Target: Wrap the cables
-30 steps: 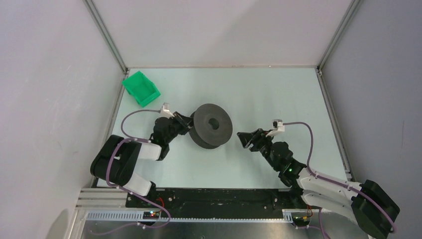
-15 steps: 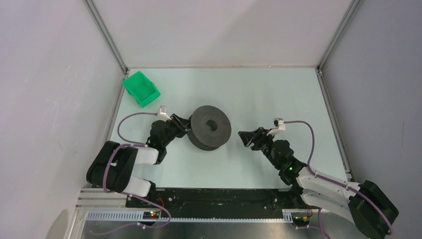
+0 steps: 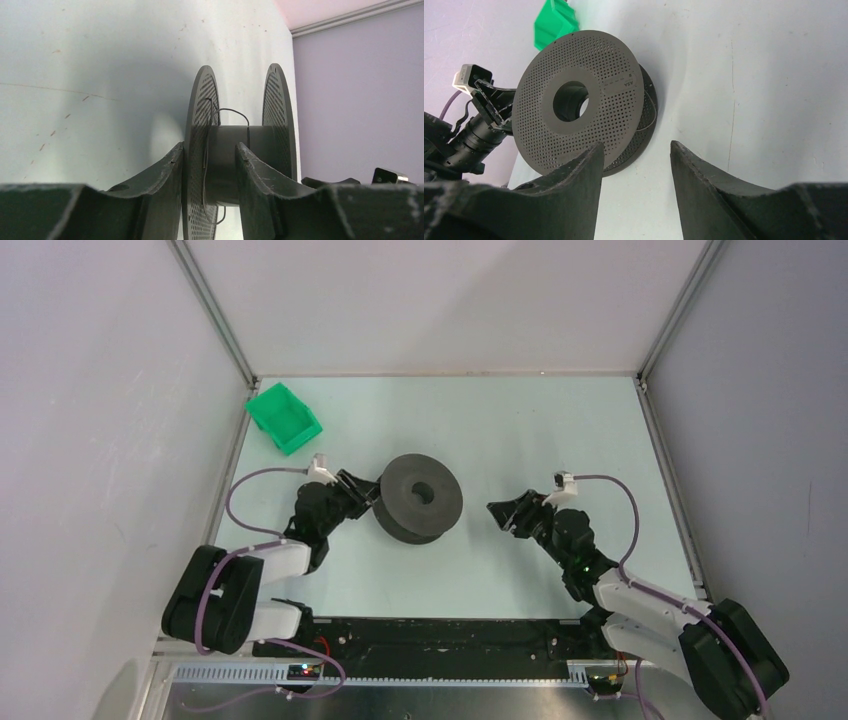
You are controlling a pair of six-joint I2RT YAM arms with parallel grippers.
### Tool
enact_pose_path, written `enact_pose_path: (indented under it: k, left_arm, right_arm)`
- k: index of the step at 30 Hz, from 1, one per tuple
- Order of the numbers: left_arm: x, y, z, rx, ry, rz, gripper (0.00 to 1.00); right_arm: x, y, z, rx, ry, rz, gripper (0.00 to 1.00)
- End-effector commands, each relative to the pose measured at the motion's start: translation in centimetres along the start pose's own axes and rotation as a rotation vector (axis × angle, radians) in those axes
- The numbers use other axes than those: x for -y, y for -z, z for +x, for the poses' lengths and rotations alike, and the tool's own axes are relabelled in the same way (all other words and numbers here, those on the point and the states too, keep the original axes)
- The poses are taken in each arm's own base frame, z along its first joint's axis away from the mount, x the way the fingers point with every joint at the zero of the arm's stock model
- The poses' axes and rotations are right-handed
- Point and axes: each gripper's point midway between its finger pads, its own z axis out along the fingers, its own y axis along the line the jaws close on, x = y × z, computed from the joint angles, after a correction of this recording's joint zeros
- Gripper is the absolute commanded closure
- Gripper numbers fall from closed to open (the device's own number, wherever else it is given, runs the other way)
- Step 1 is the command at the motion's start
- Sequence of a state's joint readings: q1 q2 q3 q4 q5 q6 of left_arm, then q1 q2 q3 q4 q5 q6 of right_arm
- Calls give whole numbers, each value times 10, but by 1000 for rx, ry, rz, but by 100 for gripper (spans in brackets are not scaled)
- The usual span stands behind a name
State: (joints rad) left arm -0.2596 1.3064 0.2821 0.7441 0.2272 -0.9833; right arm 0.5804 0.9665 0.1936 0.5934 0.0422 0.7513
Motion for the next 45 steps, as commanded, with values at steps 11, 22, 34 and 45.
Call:
enact_pose_path:
  k: [11,22,34,45]
  left_arm:
    - [-30,10,-7,36,0,-106,56]
    - [-48,25,-14,102,23,-193,55]
    - [-34,33,-27,132,-28,-182,55]
    - [-10,36,-26,82,-96,-107,55]
  right_arm:
    - [0,-14,-8,-68,1,-59,46]
    - [7,-32,6,-134,-27,-69,51]
    - [17,-72,13,-210,-36,-89,57]
    - [23,-111,26,-316,-87,-217,62]
